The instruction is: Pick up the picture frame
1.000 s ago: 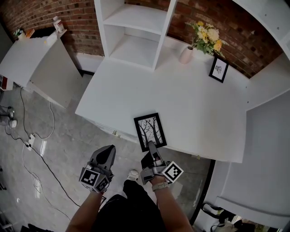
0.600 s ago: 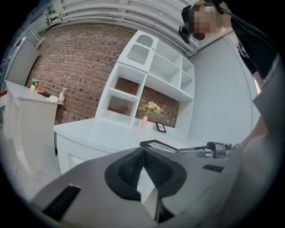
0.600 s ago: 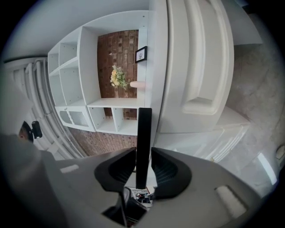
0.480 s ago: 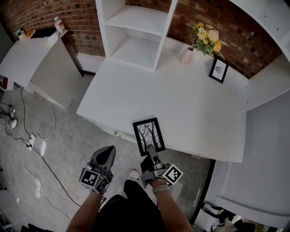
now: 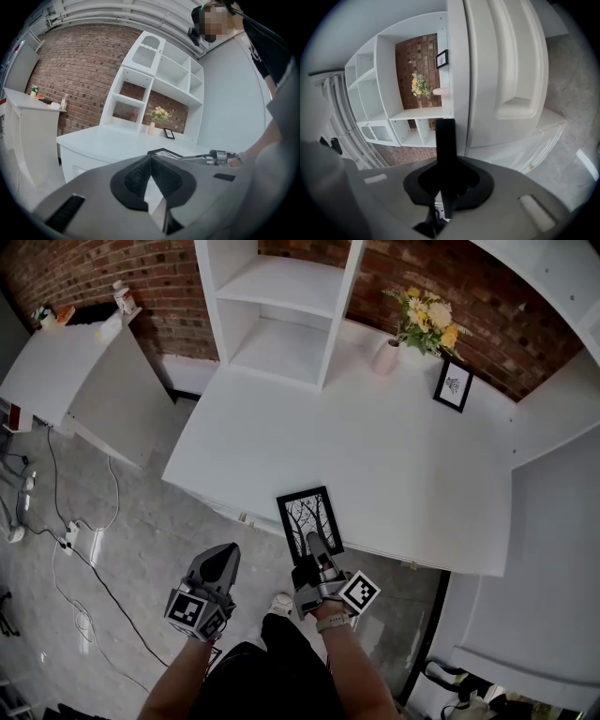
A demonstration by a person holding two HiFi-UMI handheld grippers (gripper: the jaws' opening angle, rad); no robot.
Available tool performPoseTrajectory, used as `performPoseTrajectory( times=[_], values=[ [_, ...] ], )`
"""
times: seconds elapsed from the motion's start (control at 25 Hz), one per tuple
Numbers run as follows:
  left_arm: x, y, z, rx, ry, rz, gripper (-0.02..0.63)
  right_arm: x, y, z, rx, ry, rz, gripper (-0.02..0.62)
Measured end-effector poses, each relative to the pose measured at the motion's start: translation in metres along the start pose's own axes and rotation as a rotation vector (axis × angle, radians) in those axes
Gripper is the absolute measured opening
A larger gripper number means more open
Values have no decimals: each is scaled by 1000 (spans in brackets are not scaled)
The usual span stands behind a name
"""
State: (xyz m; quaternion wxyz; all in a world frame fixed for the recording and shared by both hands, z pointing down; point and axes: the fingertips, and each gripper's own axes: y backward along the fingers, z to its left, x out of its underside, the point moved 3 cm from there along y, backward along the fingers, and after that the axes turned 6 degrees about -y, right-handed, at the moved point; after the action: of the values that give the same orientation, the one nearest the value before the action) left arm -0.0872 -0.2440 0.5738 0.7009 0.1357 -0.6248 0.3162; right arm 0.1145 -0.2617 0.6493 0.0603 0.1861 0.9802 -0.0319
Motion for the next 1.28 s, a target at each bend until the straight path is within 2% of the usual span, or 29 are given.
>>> performPoseTrajectory(
  times=[0.12,0.28,0.6,0.68,0.88,1.28],
  values=[
    [-2,3,2,-11,-19,35,5,0,0,3,-13,16,2,14],
    [-7,7,6,-17,-30,28,5,-1,3,8,-15,38,2,12],
    [-28,15,18,-16,-58,-7,5,-4,7,47,2,338,17,12],
    [-35,16,22,-8,-60,-19,5,-4,9,56,8,381,-8,12],
    [-50,20,36,31,-68,-56,5,-1,26,65,116,500,-110,12],
    [-80,35,53,147,-91,-78,5,35,60,103,185,780,-239,12]
  ],
)
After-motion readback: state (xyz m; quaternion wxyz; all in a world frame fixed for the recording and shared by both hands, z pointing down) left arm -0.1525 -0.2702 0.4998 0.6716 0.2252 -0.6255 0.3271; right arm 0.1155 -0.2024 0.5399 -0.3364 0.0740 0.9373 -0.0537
